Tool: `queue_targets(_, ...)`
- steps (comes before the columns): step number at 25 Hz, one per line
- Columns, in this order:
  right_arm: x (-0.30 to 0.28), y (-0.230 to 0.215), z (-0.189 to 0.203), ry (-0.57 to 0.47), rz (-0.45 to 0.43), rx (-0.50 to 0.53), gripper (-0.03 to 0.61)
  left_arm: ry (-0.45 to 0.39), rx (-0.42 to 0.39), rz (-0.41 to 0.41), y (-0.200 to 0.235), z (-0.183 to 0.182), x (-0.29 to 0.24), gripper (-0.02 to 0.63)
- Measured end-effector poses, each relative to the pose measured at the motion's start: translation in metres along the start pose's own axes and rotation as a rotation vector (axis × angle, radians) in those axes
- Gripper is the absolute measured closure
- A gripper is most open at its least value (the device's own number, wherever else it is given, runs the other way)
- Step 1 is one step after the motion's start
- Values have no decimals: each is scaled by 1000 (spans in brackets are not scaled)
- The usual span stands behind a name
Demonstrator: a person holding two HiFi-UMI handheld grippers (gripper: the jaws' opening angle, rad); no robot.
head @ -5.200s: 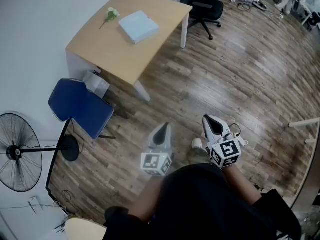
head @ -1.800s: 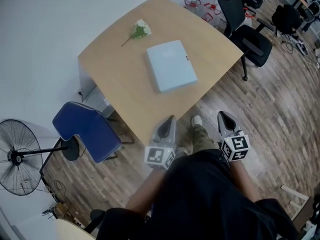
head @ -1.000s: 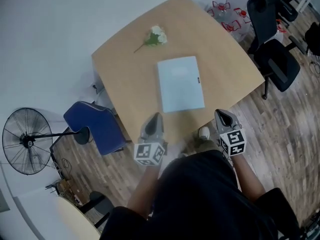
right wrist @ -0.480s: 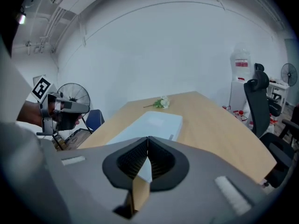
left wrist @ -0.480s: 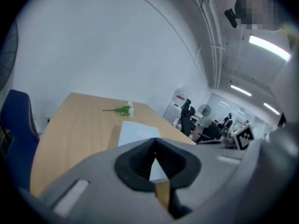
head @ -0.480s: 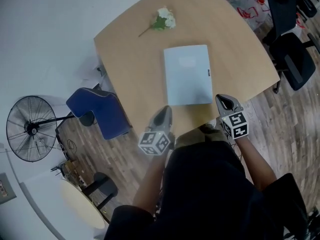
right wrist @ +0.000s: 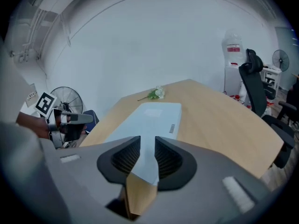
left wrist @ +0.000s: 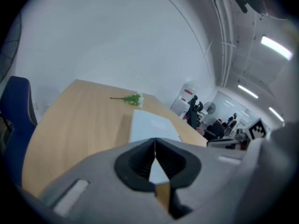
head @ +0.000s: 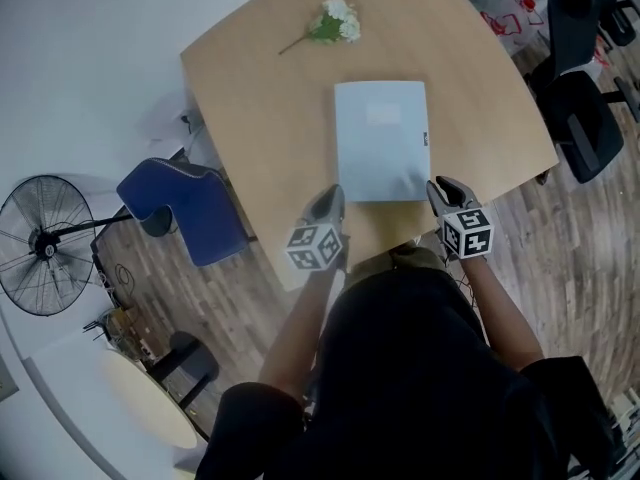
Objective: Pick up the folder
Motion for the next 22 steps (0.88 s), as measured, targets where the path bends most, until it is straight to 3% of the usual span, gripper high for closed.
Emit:
queue_targets(2,-13,-4,3,14,-13,0,442,14,-30,-3,5,2,-10,551)
queue_targets(4,-23,-13,5,26,-4,-20,425,42,-44,8,8,6,-21,509)
queue_targets(6,-33,-25,9,43,1,-66,397,95,-12,29,10,14,-38,467)
queue_targets(11,-63,-48,36,103,-32,-236,300,232,71,30,26,42,-80,287)
queue_targets(14,-77,-54,46,114,-52,-304,244,300,135,65,28,57,-99,255)
queue_targets(18,-94,-58,53,106,-88,-433,221,348,235,100,32,65,-120,232)
queue_targets(22,-103,-62,53,90,-105,-506,202,368,210,89,34,70,-130,233)
Point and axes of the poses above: the fingertips, and each gripper's own axes: x backward along the fingers, y to its left, z out of its underside, the point moved 1 cm from there along x, backward along the fingers, and after that the axes turned 13 degrees about -z, right-handed, at the moved point
